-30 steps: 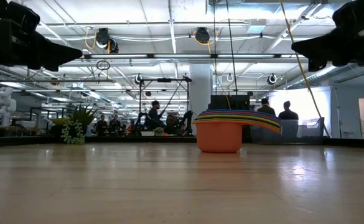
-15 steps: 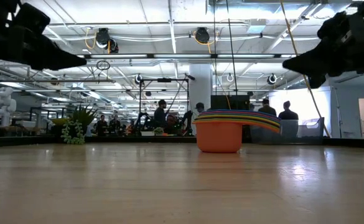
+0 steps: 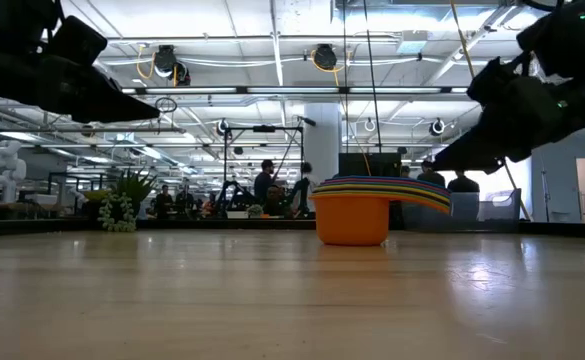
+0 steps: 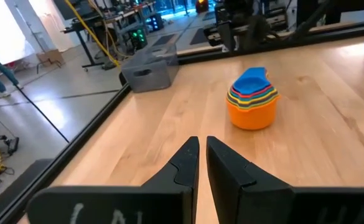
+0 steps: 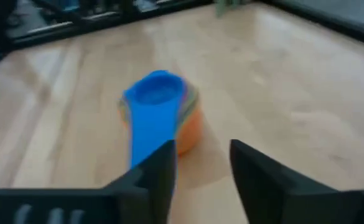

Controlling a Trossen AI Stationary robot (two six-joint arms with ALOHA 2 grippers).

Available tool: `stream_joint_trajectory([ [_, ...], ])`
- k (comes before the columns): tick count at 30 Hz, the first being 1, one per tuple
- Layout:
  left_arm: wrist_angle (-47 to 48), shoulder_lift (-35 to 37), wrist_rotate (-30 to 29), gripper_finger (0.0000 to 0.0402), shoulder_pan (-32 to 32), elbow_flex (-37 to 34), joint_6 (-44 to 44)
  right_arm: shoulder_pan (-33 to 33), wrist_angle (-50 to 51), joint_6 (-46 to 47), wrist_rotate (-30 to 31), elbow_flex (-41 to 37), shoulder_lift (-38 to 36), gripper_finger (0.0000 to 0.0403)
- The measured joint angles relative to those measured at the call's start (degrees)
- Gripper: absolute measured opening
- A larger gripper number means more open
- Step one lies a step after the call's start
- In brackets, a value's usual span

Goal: Nest measuring cups in basket
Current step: Put the stack of measuring cups into the black bin

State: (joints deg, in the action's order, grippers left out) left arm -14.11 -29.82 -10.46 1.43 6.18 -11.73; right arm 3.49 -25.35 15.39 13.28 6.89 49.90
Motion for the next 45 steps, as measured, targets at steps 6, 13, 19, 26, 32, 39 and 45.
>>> stream_joint_trajectory([
  [6,-2.8,-3.7,1.9,0.0035,1.0,0.0,-0.1,0.0,-3.8,-2.0,-1.3,6.7,14.8,0.0261],
  [13,-4.2,-5.4,2.6,0.0035,1.2,0.0,0.1,0.7,-1.1,-5.9,-1.6,16.5,25.5,0.0356],
  [19,-4.2,-5.4,2.7,0.0035,1.2,0.0,0.2,0.8,12.6,-4.0,-3.0,23.3,27.6,0.0355],
  [26,-4.2,-5.4,2.7,0.0035,1.2,0.0,1.2,0.7,19.7,-1.3,-4.3,24.9,27.8,0.0350],
  [32,-4.2,-5.4,2.7,0.0035,1.2,0.0,1.4,1.2,20.1,-4.3,-4.4,24.9,27.8,0.0335],
  [39,-4.2,-5.4,2.7,0.0035,1.2,0.0,1.6,2.4,20.4,-7.1,-4.4,24.9,27.8,0.0287],
  [45,-4.2,-5.4,2.7,0.0035,1.2,0.0,1.5,3.0,21.6,-7.7,-4.1,24.9,27.8,0.0253],
])
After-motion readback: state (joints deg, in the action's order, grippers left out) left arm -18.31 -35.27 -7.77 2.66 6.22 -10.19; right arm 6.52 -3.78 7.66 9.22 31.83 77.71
